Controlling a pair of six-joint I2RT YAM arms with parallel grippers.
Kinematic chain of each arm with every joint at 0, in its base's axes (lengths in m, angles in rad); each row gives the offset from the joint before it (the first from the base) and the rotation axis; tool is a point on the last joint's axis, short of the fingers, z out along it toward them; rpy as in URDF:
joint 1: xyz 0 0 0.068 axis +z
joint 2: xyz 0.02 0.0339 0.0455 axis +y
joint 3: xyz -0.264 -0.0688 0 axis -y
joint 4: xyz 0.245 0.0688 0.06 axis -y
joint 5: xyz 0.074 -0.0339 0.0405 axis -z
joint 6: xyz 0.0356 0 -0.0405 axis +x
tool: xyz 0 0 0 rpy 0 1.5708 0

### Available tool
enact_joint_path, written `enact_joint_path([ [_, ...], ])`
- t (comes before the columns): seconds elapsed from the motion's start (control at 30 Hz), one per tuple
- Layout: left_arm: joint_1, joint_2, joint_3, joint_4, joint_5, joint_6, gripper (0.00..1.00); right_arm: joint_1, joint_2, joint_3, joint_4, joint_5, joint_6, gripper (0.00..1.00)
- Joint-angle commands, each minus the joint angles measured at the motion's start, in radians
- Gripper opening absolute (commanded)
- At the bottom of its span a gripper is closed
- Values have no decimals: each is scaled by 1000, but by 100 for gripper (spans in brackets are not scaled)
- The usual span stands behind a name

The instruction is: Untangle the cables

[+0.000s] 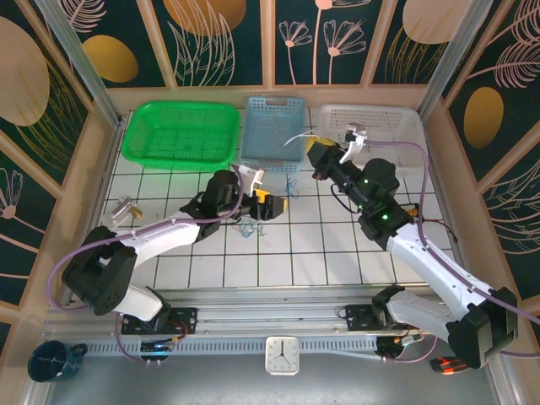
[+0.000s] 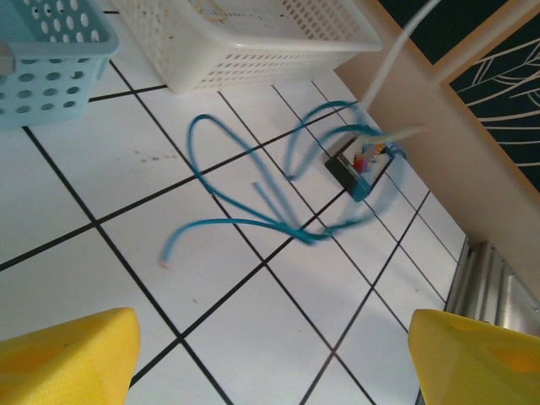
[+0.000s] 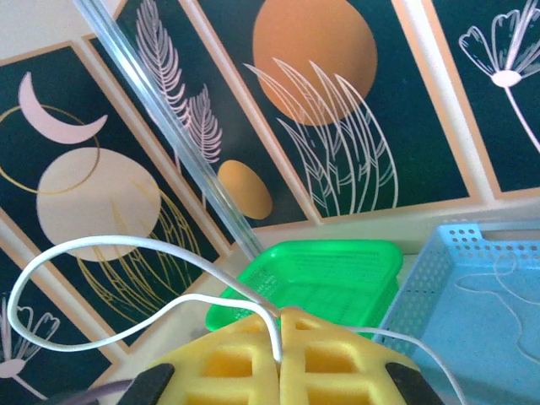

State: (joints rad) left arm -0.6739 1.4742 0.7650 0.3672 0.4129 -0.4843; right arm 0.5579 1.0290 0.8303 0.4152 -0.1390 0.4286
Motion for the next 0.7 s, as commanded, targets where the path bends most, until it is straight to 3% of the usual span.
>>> enact_joint_path([
  [0.0, 6, 0, -38, 131, -29, 35, 82, -4, -32, 50, -17, -47, 32, 0],
  [0.27, 6, 19, -77, 233, -14, 22, 77, 1, -59, 65, -10, -83, 76, 0],
  [0.67, 6, 51, -67, 335, 66, 23, 78, 17, -54, 75, 7, -102, 108, 0],
])
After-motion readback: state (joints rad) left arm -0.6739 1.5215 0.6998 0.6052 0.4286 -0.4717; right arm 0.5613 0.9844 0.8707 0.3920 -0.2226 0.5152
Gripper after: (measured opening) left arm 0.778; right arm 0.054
